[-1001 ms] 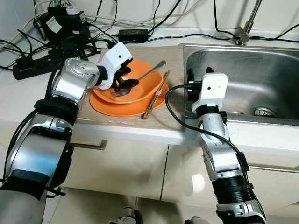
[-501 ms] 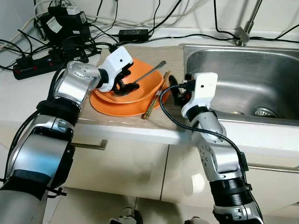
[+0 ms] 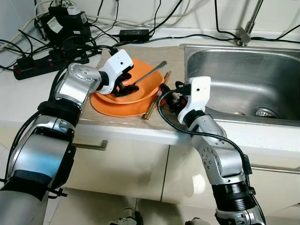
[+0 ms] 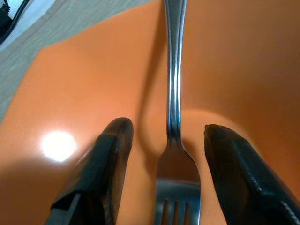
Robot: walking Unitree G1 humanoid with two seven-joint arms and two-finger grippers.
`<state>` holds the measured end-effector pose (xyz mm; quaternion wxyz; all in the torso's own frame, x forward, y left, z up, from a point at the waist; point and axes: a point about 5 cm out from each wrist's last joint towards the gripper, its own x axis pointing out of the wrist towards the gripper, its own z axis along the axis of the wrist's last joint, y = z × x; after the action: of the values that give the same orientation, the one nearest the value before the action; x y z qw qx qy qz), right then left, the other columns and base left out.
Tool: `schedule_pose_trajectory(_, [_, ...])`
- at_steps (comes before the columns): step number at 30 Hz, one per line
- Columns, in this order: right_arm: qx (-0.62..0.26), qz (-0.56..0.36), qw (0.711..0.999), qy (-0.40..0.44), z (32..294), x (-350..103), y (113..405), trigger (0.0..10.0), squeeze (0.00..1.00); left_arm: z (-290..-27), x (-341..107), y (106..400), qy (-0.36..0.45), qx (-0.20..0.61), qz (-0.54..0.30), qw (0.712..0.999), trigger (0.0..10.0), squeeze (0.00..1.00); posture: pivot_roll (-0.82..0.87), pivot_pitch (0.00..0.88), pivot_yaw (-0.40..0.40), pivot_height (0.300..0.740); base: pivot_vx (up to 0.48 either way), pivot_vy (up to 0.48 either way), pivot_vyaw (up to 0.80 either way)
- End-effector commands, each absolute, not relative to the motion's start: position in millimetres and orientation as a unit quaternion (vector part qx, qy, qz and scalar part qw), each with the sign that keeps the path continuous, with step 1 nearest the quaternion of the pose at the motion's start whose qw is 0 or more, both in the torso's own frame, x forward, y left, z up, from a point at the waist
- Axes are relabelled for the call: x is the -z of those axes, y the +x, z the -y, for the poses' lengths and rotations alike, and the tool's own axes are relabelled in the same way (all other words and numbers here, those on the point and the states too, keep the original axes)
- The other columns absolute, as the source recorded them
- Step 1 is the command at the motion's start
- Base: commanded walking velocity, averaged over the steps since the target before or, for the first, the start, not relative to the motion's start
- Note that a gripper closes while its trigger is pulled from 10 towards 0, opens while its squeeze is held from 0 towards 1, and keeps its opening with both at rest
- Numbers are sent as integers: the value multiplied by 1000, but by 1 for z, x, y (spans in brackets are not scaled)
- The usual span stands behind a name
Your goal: Kitchen organization
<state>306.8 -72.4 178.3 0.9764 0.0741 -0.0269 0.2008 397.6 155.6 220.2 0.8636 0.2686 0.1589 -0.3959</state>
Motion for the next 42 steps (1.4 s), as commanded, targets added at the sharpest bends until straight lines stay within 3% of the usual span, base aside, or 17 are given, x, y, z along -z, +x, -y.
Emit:
schedule_pose_trajectory(1, [-210,28,975,74,71,-182,305,10000,0,-154,-226,399,273,402,-154,860,0,0,-26,5,65,707,0,0,0])
schedule_pose_trajectory(12, [-211,21,975,74,72,-180,303,10000,0,-152,-226,397,263,424,-147,854,0,0,-26,12,66,707,0,0,0])
schedule_pose_trajectory(24, [-211,16,975,75,72,-178,302,10000,0,-160,-265,401,256,397,-89,877,0,0,-19,17,68,707,0,0,0])
schedule_pose_trajectory(30, [-213,16,974,74,72,-178,302,10000,0,-161,-264,400,264,396,-94,874,0,0,-15,18,65,707,0,0,0])
schedule_pose_trajectory(31, [-213,16,974,73,71,-178,302,10000,0,-162,-261,400,270,393,-102,873,4784,0,-15,19,65,707,0,0,0])
schedule_pose_trajectory(32, [-213,16,974,73,71,-178,302,10000,0,-163,-258,401,273,391,-107,873,4784,0,-15,19,65,707,0,0,0])
schedule_pose_trajectory(33, [-214,15,974,74,71,-178,302,10000,0,-163,-256,400,272,389,-112,873,10000,427,-16,20,64,707,0,0,0])
schedule_pose_trajectory(34, [-214,15,974,74,71,-178,302,10000,0,-163,-255,400,270,387,-114,874,10000,1000,-16,20,64,707,0,0,0])
schedule_pose_trajectory(42, [-214,17,974,72,71,-178,302,10000,0,-166,-236,398,286,396,-152,859,10000,1000,-19,23,65,707,0,0,0])
